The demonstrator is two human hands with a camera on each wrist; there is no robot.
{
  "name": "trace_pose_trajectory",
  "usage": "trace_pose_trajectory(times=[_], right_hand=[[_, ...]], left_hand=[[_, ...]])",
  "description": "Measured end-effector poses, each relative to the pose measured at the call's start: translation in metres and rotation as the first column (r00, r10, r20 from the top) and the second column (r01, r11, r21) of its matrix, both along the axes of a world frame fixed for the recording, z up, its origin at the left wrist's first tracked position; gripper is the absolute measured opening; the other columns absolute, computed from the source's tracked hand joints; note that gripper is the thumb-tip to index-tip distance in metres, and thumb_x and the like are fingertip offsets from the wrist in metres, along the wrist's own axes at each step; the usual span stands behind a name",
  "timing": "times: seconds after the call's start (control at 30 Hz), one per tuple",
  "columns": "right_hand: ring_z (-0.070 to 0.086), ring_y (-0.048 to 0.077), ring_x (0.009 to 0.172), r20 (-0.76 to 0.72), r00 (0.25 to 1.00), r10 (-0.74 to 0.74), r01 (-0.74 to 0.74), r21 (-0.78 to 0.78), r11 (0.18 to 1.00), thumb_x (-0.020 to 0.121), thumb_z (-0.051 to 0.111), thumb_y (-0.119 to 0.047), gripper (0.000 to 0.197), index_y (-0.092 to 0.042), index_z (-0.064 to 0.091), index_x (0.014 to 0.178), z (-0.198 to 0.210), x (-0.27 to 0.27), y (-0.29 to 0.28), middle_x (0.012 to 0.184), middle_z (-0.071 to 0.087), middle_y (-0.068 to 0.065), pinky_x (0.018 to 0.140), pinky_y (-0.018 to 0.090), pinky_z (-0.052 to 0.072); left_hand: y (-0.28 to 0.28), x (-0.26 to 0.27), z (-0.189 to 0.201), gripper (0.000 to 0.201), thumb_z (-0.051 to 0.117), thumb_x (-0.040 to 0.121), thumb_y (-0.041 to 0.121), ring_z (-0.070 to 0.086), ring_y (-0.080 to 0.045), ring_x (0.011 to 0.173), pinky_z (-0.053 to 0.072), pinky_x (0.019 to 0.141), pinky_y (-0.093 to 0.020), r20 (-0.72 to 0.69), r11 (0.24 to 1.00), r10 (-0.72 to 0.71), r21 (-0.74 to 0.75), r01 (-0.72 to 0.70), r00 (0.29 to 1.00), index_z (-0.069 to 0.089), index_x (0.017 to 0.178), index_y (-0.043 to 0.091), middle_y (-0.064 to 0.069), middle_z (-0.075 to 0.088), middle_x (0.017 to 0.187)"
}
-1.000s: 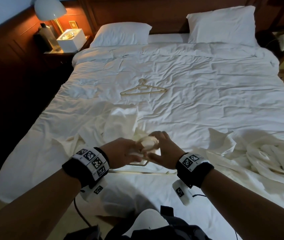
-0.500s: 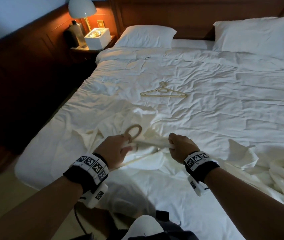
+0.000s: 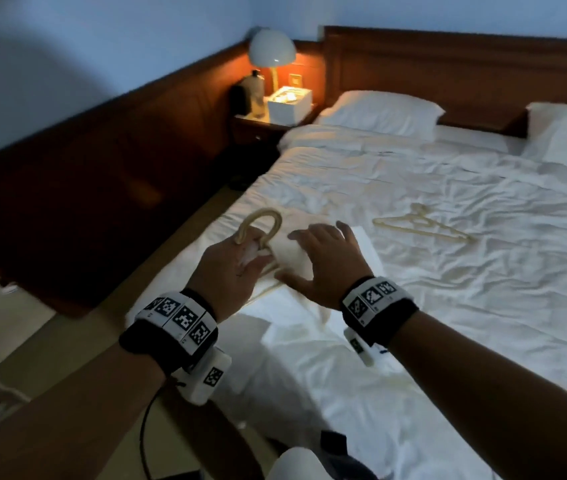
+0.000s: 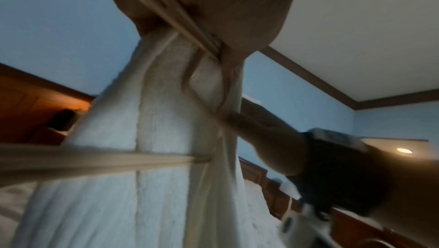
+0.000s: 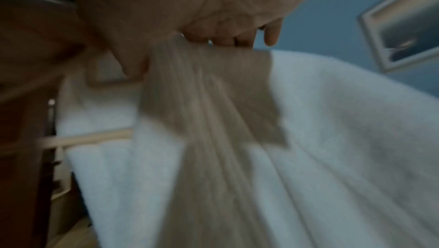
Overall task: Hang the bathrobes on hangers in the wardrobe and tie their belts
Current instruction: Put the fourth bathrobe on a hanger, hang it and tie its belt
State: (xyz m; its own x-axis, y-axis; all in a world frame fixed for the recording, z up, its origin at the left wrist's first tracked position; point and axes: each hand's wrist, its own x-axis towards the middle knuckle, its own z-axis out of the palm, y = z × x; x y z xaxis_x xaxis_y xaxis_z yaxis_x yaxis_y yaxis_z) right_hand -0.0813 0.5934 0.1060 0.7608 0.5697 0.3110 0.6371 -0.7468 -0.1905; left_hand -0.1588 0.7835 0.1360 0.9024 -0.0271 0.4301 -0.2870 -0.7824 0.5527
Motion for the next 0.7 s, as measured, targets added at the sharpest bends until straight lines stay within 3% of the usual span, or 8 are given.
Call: trace_pose_trajectory(times=[0.07,0.13,0.3,0.4,0.5,0.6,0.63,0.7], right_hand=[[0.06,0.024,0.091,0.037,0.994,0.1,-0.099,-0.037,0.994,0.076,0.043,-0.08,0.067,-0.022,0.059,0.106,0.022,0.006,0.061,0.097,0.065,0.0,0.083,0.035,0.041],[0.06,0.022,0.075,0.065,0.974,0.219,-0.217,-0.033,0.976,0.073,0.05,-0.078,0.056,-0.025,0.058,0.088,0.05,0.003,0.129,0.081,0.064,-0.002,0.066,0.03,0.039],[0.06,0.02,0.064,0.187,0.825,0.534,-0.522,-0.111,0.846,0.072,0.043,-0.077,0.051,-0.027,0.048,0.073,0.115,-0.05,0.308,0.071,0.062,-0.005,0.059,0.03,0.035],[0.061,0.021,0.069,0.234,0.637,0.735,-0.716,-0.175,0.676,0.074,0.043,-0.078,0.05,-0.027,0.045,0.074,0.149,-0.117,0.405,0.075,0.063,-0.004,0.058,0.03,0.035],[0.064,0.021,0.072,0.284,0.437,0.853,-0.829,-0.24,0.505,0.073,0.044,-0.08,0.053,-0.028,0.047,0.076,0.183,-0.199,0.481,0.079,0.066,-0.003,0.057,0.028,0.035],[0.066,0.023,0.073,0.319,0.241,0.917,-0.899,-0.283,0.335,0.068,0.052,-0.079,0.05,-0.03,0.049,0.077,0.21,-0.275,0.543,0.078,0.067,-0.003,0.058,0.026,0.035],[0.066,0.024,0.07,0.365,0.141,0.92,-0.921,-0.292,0.257,0.067,0.057,-0.078,0.052,-0.027,0.054,0.077,0.218,-0.3,0.563,0.075,0.067,-0.002,0.057,0.026,0.034],[0.066,0.024,0.072,0.382,0.035,0.924,-0.923,-0.341,0.176,0.068,0.057,-0.079,0.057,-0.024,0.061,0.08,0.225,-0.332,0.588,0.075,0.067,-0.003,0.058,0.027,0.032]], left_hand=[[0.048,-0.021,0.015,0.025,0.064,0.087,0.027,0.06,-0.009,0.088,0.043,0.078,-0.01,0.017,0.996,0.078,-0.039,-0.078,0.997,0.059,0.111,0.022,0.009,0.062,0.094],[0.103,-0.047,0.03,0.026,0.061,0.086,0.034,0.061,-0.011,0.088,0.047,0.076,-0.023,0.039,0.974,0.221,-0.069,-0.218,0.975,0.057,0.11,0.026,0.009,0.063,0.094],[0.229,-0.155,0.068,0.021,0.065,0.087,0.034,0.059,-0.001,0.082,0.044,0.07,-0.015,0.149,0.829,0.559,-0.143,-0.541,0.816,0.057,0.106,0.028,0.013,0.063,0.089],[0.28,-0.245,0.087,0.02,0.067,0.085,0.036,0.063,-0.002,0.083,0.049,0.071,-0.017,0.14,0.665,0.738,-0.313,-0.678,0.66,0.059,0.101,0.028,0.01,0.067,0.089],[0.31,-0.336,0.103,0.008,0.067,0.088,0.027,0.066,0.001,0.079,0.05,0.074,-0.018,0.093,0.465,0.863,-0.527,-0.711,0.496,0.065,0.094,0.023,0.008,0.071,0.082],[0.334,-0.423,0.104,0.015,0.056,0.095,0.022,0.064,-0.014,0.075,0.049,0.073,-0.03,0.039,0.351,0.871,-0.746,-0.566,0.489,0.063,0.086,0.011,-0.001,0.068,0.078],[0.343,-0.453,0.101,0.018,0.059,0.092,0.025,0.062,-0.024,0.083,0.048,0.079,-0.037,0.025,0.339,0.87,-0.756,-0.56,0.493,0.063,0.092,0.007,-0.011,0.067,0.087],[0.351,-0.488,0.094,0.038,0.068,0.084,0.035,0.056,-0.031,0.091,0.043,0.084,-0.047,-0.003,0.327,0.879,-0.724,-0.608,0.477,0.061,0.104,0.003,-0.023,0.062,0.098]])
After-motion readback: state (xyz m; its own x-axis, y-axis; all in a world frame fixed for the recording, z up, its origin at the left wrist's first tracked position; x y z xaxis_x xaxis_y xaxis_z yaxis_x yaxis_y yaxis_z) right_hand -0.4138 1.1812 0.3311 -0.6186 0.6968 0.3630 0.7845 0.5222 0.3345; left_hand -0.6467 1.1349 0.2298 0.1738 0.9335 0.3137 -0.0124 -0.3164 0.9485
